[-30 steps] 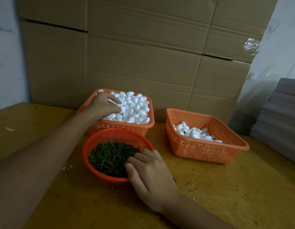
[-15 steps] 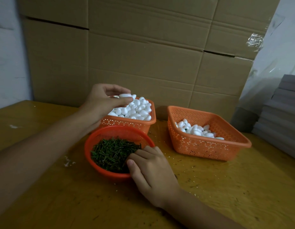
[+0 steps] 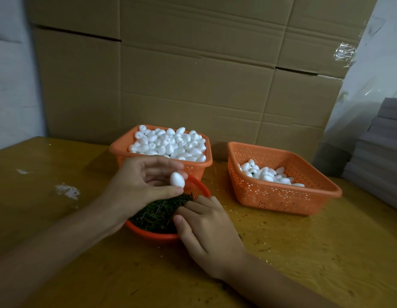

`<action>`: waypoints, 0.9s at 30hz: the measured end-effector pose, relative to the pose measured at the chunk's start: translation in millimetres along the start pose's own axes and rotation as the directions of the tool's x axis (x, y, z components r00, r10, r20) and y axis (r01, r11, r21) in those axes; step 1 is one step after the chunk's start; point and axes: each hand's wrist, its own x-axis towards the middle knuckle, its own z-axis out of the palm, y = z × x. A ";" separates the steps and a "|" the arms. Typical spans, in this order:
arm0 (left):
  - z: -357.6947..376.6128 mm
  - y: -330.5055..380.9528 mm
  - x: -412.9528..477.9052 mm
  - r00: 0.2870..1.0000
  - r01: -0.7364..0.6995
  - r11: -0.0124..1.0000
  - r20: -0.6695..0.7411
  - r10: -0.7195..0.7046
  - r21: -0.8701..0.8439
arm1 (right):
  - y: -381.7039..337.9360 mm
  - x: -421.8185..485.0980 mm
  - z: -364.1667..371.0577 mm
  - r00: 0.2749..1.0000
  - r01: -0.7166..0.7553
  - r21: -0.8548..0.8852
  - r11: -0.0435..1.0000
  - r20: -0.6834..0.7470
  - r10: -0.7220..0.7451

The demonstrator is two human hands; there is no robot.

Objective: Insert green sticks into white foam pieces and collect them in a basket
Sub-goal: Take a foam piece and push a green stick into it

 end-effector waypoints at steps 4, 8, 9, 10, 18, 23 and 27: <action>-3.4 -1.7 -4.3 0.998 -0.056 0.998 -0.039 0.055 -0.018 | 2.0 0.2 0.7 1.000 0.014 0.004 1.000 -0.013 -0.014; -2.4 -3.1 -12.8 0.998 -0.063 0.998 -0.019 0.063 0.015 | 1.6 -2.4 1.3 1.000 0.031 -0.010 0.999 -0.001 -0.031; -2.7 -2.0 -13.8 0.998 -0.063 0.998 -0.026 0.064 0.007 | 0.9 -2.8 1.5 1.000 0.030 -0.014 0.999 0.002 -0.030; -3.3 -0.8 -14.2 0.997 -0.063 0.998 -0.033 0.063 -0.001 | 0.6 -3.1 1.2 1.000 0.026 -0.018 0.999 0.006 -0.026; -2.9 1.0 -16.5 0.997 -0.047 0.997 -0.070 0.042 -0.061 | -2.5 -3.7 -2.5 0.999 0.031 -0.036 0.999 0.016 -0.030; -2.5 1.3 -16.7 0.998 -0.059 0.996 -0.041 0.057 -0.062 | -1.6 -3.1 -3.0 1.000 0.027 -0.015 1.000 0.007 -0.027; -3.1 1.8 -17.3 0.997 -0.073 0.995 -0.039 0.071 -0.065 | -1.4 -3.2 -2.5 1.000 0.018 -0.001 1.000 0.019 -0.018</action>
